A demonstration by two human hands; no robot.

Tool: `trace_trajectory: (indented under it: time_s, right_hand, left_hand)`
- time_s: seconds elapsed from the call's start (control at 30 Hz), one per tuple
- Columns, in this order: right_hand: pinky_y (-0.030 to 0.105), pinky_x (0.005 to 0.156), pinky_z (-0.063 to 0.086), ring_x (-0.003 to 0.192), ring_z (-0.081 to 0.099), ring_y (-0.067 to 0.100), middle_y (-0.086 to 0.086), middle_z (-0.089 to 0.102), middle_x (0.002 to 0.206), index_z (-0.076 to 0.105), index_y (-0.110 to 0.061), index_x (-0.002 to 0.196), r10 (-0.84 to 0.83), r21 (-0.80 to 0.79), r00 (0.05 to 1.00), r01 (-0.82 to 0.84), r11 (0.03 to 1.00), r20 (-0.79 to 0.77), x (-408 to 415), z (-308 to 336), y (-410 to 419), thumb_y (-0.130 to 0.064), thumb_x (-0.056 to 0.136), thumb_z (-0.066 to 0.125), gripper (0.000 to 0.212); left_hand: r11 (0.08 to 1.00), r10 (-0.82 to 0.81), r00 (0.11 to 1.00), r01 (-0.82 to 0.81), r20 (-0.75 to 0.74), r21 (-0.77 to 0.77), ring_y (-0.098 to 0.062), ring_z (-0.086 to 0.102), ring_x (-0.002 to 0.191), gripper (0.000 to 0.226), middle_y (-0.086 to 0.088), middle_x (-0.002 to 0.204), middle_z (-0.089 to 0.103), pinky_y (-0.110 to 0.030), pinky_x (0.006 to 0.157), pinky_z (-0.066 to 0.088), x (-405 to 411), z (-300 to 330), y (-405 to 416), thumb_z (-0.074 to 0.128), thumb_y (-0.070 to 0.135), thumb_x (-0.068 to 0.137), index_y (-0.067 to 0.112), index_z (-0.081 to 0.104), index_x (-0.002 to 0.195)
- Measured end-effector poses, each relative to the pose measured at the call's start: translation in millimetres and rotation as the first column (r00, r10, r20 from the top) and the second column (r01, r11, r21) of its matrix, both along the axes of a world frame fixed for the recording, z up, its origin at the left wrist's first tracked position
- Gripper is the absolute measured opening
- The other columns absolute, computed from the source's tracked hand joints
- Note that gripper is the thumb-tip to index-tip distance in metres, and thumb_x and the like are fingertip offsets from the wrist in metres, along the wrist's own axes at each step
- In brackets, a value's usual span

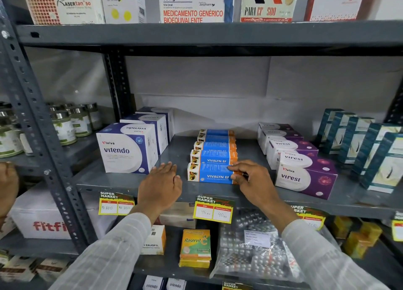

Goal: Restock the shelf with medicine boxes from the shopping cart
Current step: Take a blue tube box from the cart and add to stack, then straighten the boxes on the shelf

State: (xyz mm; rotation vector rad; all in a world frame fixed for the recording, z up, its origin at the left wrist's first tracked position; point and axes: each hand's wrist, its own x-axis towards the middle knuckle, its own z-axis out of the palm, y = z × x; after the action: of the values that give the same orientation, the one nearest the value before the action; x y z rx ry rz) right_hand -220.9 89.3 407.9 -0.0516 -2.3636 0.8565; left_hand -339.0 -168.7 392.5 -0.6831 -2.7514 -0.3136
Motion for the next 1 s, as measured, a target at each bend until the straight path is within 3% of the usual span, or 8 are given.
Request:
trace_trajectory:
  time_s: [0.13,0.3,0.53,0.63,0.73,0.8,0.9,1.0]
  right_hand:
    - [0.005,0.092,0.046,0.115,0.060,0.007,-0.001,0.067,0.127,0.074,-0.016,0.123,-0.016,0.016,1.000,0.016,1.000,0.010,-0.6,-0.5,0.1,-0.016,0.090,0.073,0.033]
    - [0.032,0.101,0.055,0.117,0.061,0.012,0.001,0.067,0.128,0.073,-0.016,0.124,-0.021,0.046,1.000,0.020,0.999,0.017,-1.4,0.2,-2.1,-0.018,0.090,0.074,0.034]
    - [0.023,0.114,0.039,0.138,0.046,0.011,-0.002,0.054,0.148,0.060,-0.025,0.141,-0.012,0.104,0.997,0.004,0.995,0.073,13.4,8.5,-6.8,-0.019,0.095,0.069,0.047]
    - [0.010,0.113,0.019,0.142,0.038,0.007,-0.002,0.050,0.152,0.056,-0.022,0.144,-0.126,0.174,0.990,0.135,0.975,-0.063,32.1,14.7,-6.4,-0.019,0.096,0.067,0.049]
    - [0.037,0.117,0.036,0.142,0.042,0.024,0.009,0.048,0.151,0.055,-0.015,0.141,-0.322,0.127,0.881,0.384,0.914,-0.345,57.4,20.0,-3.1,-0.018,0.093,0.069,0.050]
    - [0.058,0.118,0.031,0.143,0.036,0.034,0.015,0.042,0.151,0.050,-0.014,0.141,-0.462,0.095,0.770,0.551,0.829,-0.439,71.9,17.0,5.8,-0.024,0.089,0.068,0.056]
    - [0.065,0.121,0.005,0.151,0.022,0.040,0.020,0.027,0.159,0.038,-0.014,0.148,-0.681,0.052,0.655,0.732,0.680,-0.327,83.7,9.0,23.1,-0.047,0.082,0.070,0.081]
    - [0.070,0.118,0.008,0.151,0.015,0.043,0.022,0.019,0.161,0.024,-0.014,0.154,-0.775,-0.034,0.617,0.779,0.626,-0.135,81.9,2.8,26.9,-0.068,0.069,0.075,0.112]
  left_hand:
    - [1.000,0.001,1.000,0.000,0.003,-0.004,-0.020,0.029,0.152,0.057,0.005,0.163,0.033,-0.038,0.121,0.024,-0.7,0.0,0.3,0.025,0.050,0.105,0.025,0.039,0.154]
    - [1.000,-0.001,1.000,0.001,0.002,-0.003,-0.021,0.033,0.150,0.056,0.005,0.162,0.036,-0.040,0.120,0.028,-0.6,-0.4,-0.7,0.026,0.049,0.104,0.026,0.042,0.152]
    - [1.000,-0.006,1.000,0.006,0.013,0.004,-0.021,0.031,0.151,0.055,0.003,0.162,0.036,-0.041,0.120,0.027,3.3,4.6,0.3,0.026,0.047,0.105,0.024,0.041,0.153]
    - [1.000,0.006,1.000,-0.006,0.020,0.013,-0.021,0.031,0.151,0.055,0.003,0.163,0.035,-0.041,0.120,0.027,7.8,5.2,0.0,0.027,0.047,0.105,0.023,0.040,0.153]
    - [1.000,0.004,1.000,-0.005,0.029,0.003,-0.021,0.029,0.152,0.056,0.002,0.164,0.033,-0.040,0.121,0.025,8.9,7.5,0.1,0.026,0.046,0.106,0.022,0.037,0.155]
    - [1.000,0.009,1.000,-0.009,0.024,0.000,-0.020,0.028,0.152,0.056,0.002,0.164,0.032,-0.039,0.121,0.023,10.0,6.8,0.9,0.025,0.045,0.106,0.022,0.036,0.155]
    - [1.000,0.004,1.000,-0.004,0.026,-0.003,-0.020,0.027,0.152,0.056,0.002,0.164,0.031,-0.039,0.122,0.023,7.8,7.2,1.6,0.024,0.044,0.106,0.021,0.036,0.155]
    - [1.000,-0.010,1.000,0.011,0.030,-0.018,-0.020,0.027,0.152,0.057,0.000,0.164,0.032,-0.039,0.122,0.022,3.6,3.7,1.5,0.024,0.044,0.106,0.019,0.037,0.155]
